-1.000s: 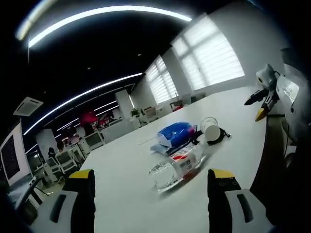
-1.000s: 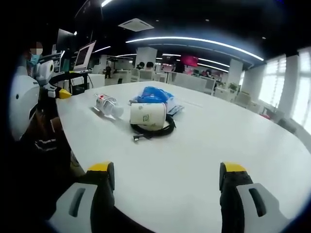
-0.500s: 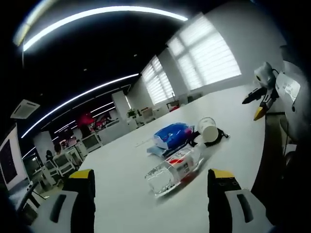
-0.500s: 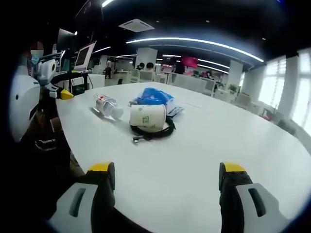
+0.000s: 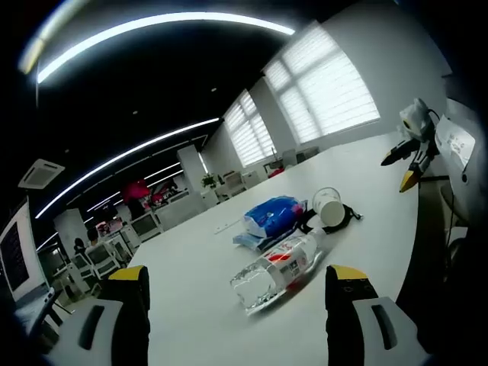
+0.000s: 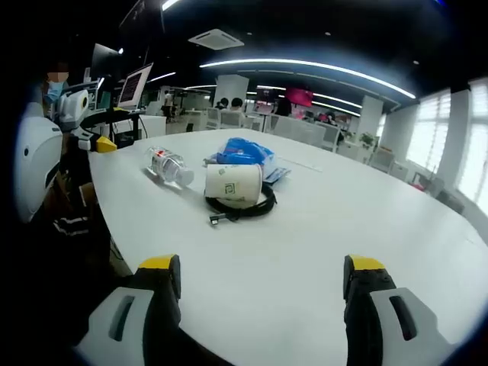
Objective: Arrange the tabletop items into an orderly group along one side of the table until the central work area is clear of visible clutter.
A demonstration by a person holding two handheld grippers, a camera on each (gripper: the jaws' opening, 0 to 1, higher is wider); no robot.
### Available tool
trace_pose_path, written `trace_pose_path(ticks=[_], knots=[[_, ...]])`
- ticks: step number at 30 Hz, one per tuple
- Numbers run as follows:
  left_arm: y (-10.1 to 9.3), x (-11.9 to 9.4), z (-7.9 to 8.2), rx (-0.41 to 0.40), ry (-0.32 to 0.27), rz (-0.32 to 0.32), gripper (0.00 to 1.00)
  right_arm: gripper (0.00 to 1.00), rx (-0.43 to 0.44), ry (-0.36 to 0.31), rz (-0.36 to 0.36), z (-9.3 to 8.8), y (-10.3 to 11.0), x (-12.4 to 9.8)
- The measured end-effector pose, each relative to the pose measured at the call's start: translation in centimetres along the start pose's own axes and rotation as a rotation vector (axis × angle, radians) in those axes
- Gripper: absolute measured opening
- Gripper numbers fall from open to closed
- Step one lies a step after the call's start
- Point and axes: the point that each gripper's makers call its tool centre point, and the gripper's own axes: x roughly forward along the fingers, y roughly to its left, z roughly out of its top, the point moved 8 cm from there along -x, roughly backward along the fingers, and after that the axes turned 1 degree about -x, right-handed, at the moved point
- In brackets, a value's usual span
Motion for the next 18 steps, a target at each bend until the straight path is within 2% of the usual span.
trace_pose_path(ticks=[18], knots=[[-0.33, 0.41, 0.23, 0.040, 0.016, -0.001, 0.95, 0.85, -0.002, 0.002, 0.000, -0.23, 0.07, 0.11]])
